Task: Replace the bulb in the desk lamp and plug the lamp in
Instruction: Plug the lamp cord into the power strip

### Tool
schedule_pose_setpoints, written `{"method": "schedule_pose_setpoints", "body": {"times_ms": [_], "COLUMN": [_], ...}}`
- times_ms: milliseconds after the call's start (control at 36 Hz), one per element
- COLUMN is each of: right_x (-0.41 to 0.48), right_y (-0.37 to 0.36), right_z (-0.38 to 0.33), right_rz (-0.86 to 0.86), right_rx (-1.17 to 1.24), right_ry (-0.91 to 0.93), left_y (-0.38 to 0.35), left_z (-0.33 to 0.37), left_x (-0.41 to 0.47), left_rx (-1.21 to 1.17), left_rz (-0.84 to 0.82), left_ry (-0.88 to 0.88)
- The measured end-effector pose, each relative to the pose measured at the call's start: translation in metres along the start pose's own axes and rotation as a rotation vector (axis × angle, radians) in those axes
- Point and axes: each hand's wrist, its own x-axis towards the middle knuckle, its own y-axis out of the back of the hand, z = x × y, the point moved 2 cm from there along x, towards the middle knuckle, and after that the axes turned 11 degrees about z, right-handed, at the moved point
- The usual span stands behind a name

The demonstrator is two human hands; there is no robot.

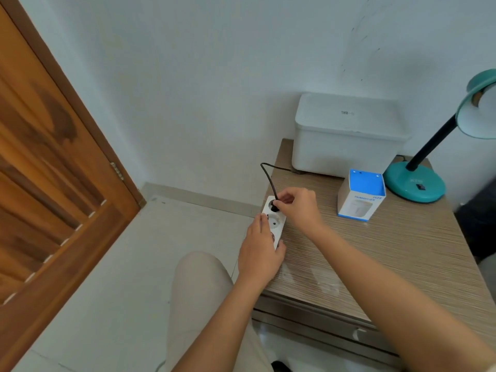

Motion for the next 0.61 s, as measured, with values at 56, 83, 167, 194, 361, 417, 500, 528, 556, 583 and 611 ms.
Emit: {"method": "schedule_pose_setpoints", "body": {"times_ms": [56,83,167,194,361,417,500,528,556,583,611], "right_x": [-0.001,-0.002,-0.004,-0.003,0.005,0.006,0.008,0.01,0.011,0.013,0.014], "right_y": [0.002,0.004,0.018,0.025,0.092,0.12,0.161,0.174,0.187,0.199,0.211], "right_z": [-0.002,-0.003,-0.011,-0.014,-0.022,-0.02,-0.009,-0.003,0.002,0.01,0.017], "right_rz": [-0.025,-0.033,-0.008,0.009,0.095,0.136,0.177,0.182,0.189,0.192,0.195], "right_rx": [-0.03,-0.039,-0.058,-0.059,-0.073,-0.073,-0.121,-0.14,-0.161,-0.178,-0.195], "right_ry": [0.004,0.008,0.021,0.029,0.018,0.001,-0.001,-0.001,-0.003,-0.021,-0.041], "left_y": [0.002,0.004,0.014,0.018,0.052,0.056,0.052,0.047,0.042,0.035,0.026], "left_z": [0.0,0.001,0.005,0.008,0.056,0.082,0.126,0.142,0.158,0.174,0.189], "left_x": [0.002,0.003,0.009,0.012,0.043,0.056,0.075,0.08,0.085,0.088,0.092], "left_rx": [-0.029,-0.058,-0.156,-0.172,-0.229,-0.247,-0.288,-0.295,-0.305,-0.324,-0.341], "left_rz": [-0.02,-0.039,-0.094,-0.093,0.06,0.067,0.075,0.064,0.036,0.0,-0.045], "left_ry": [0.02,0.038,0.083,0.076,-0.025,-0.063,-0.126,-0.151,-0.173,-0.193,-0.211]}}
